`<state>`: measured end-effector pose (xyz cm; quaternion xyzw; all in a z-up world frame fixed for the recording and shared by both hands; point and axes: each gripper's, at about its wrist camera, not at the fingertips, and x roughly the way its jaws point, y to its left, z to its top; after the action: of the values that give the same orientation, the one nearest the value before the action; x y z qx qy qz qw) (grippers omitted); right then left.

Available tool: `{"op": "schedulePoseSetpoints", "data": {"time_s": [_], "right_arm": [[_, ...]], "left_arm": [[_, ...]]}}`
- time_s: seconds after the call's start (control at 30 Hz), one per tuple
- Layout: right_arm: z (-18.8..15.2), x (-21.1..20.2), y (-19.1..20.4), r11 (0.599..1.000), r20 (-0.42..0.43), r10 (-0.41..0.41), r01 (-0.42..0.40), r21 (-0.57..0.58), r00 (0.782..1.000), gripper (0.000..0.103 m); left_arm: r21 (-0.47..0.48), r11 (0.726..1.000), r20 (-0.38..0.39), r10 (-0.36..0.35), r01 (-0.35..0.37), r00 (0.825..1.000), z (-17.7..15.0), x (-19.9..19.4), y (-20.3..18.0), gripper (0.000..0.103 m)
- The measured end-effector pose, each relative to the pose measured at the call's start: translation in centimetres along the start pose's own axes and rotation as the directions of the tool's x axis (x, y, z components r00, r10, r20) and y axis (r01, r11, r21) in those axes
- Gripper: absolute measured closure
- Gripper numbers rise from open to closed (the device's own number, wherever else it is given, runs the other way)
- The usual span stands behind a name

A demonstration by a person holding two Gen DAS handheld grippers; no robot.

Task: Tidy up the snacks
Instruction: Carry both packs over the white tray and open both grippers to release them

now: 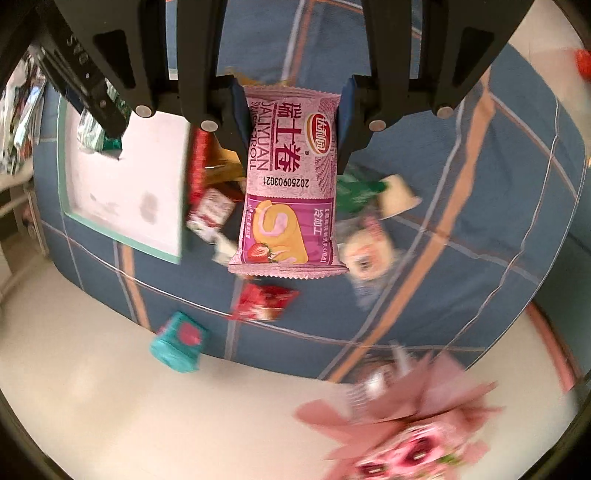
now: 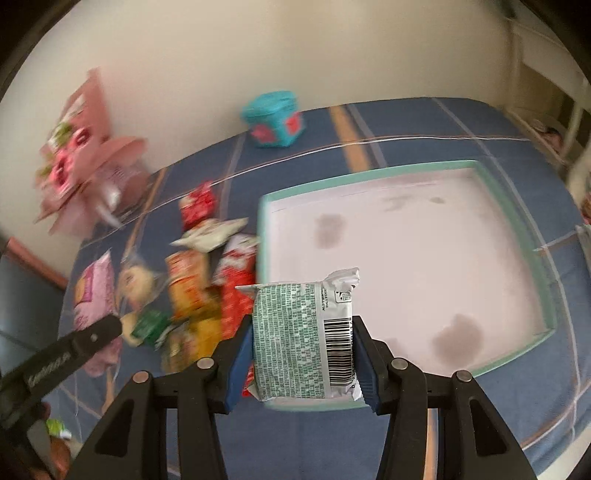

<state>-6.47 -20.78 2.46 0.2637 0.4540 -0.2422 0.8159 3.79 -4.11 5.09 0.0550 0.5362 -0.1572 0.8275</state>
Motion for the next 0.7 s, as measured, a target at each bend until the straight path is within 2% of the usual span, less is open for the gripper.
{"op": "schedulePoseSetpoints", "data": {"time_s": [0.27,0.7], "right_arm": [[2.0,0.8,-4.8,0.989,0.001,-0.082,0.081,0.122,0.997,0.05],[5.3,2.0,-9.3,0.957,0.027,-0.223,0.214,0.195,0.974,0.05]], "left_arm": [[0.147,0.988,-0.002,-0.04,0.04,0.999,0.5,1.1,-7.1,0.062],[0.262,0.963,-0.028,-0.063,0.068,0.998,1.4,5.3,-13.2,0.062]]}}
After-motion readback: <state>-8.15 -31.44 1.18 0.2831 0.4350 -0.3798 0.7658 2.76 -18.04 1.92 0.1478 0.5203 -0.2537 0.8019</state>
